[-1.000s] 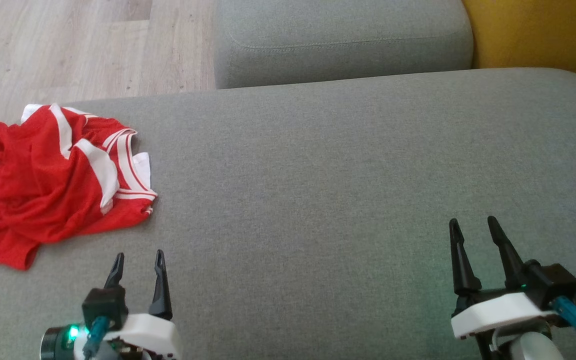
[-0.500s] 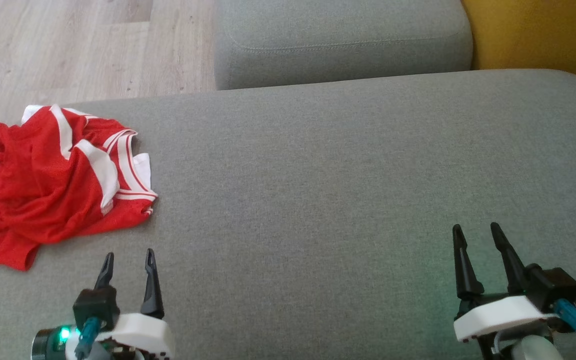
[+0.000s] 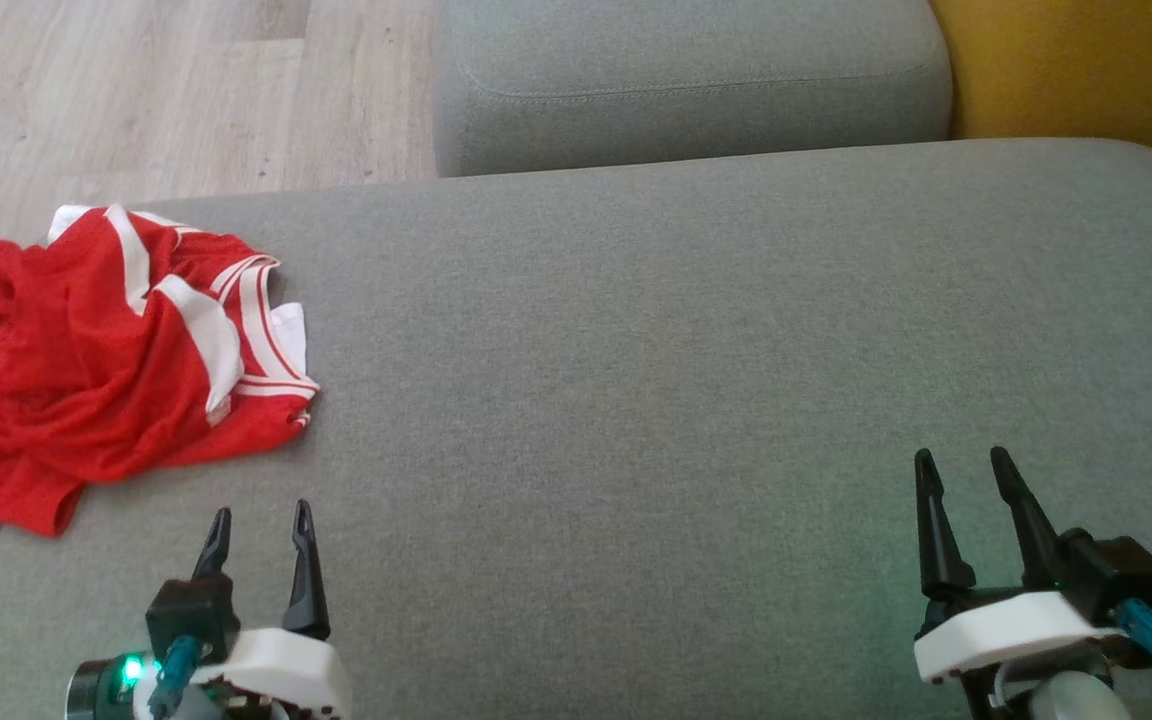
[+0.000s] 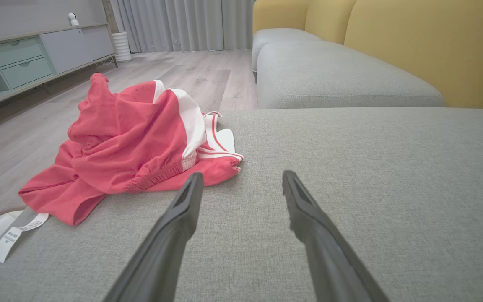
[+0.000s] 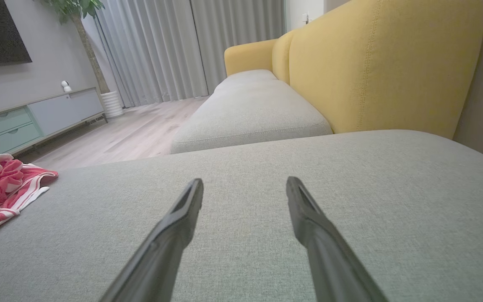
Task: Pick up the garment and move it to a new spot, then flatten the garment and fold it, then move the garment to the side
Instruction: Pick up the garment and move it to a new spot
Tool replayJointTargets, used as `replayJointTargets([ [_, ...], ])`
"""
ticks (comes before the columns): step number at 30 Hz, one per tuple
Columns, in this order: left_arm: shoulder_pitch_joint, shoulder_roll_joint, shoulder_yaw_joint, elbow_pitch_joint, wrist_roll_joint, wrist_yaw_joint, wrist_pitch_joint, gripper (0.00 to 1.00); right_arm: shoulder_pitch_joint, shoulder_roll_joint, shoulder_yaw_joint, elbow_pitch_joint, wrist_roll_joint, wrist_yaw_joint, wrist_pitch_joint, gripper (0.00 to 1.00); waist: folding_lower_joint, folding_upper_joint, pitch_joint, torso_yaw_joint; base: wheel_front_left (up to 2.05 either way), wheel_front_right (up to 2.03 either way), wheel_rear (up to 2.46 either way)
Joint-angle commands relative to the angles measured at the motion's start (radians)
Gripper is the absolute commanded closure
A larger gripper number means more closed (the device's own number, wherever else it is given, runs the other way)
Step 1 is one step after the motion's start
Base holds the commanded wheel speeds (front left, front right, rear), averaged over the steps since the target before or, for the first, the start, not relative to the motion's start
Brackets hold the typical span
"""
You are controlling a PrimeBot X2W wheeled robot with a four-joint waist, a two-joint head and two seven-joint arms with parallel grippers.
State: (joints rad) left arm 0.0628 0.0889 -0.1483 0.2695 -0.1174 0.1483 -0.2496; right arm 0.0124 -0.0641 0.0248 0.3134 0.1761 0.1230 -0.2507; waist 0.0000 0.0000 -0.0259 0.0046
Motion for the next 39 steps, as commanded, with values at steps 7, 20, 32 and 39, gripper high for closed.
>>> replayJointTargets([
  [7, -0.043, 0.0, 0.034, -0.025, 0.006, -0.007, -0.012, 0.0, -0.031, -0.012, 0.031, -0.045, -0.005, 0.008, -0.011, 0.0, 0.0, 0.0, 0.001, 0.069, 0.0, 0.0, 0.0],
  [20, -0.02, 0.004, 0.059, -0.04, 0.001, -0.003, -0.012, 0.0, -0.045, -0.005, 0.1, -0.059, 0.001, 0.008, -0.011, 0.0, 0.0, 0.0, -0.001, 0.332, 0.0, 0.0, 0.0],
  [32, -0.121, 0.021, 0.104, -0.104, -0.075, -0.047, 0.021, 0.0, -0.08, -0.035, 0.15, -0.103, 0.001, 0.008, -0.011, 0.0, 0.0, 0.0, 0.121, 0.318, 0.0, 0.0, 0.0],
  [39, -0.382, 0.084, 0.113, -0.104, -0.141, -0.127, 0.193, 0.0, -0.144, -0.094, 0.178, -0.156, 0.002, 0.008, -0.001, 0.0, 0.0, 0.0, 0.285, 0.275, 0.0, 0.0, 0.0],
])
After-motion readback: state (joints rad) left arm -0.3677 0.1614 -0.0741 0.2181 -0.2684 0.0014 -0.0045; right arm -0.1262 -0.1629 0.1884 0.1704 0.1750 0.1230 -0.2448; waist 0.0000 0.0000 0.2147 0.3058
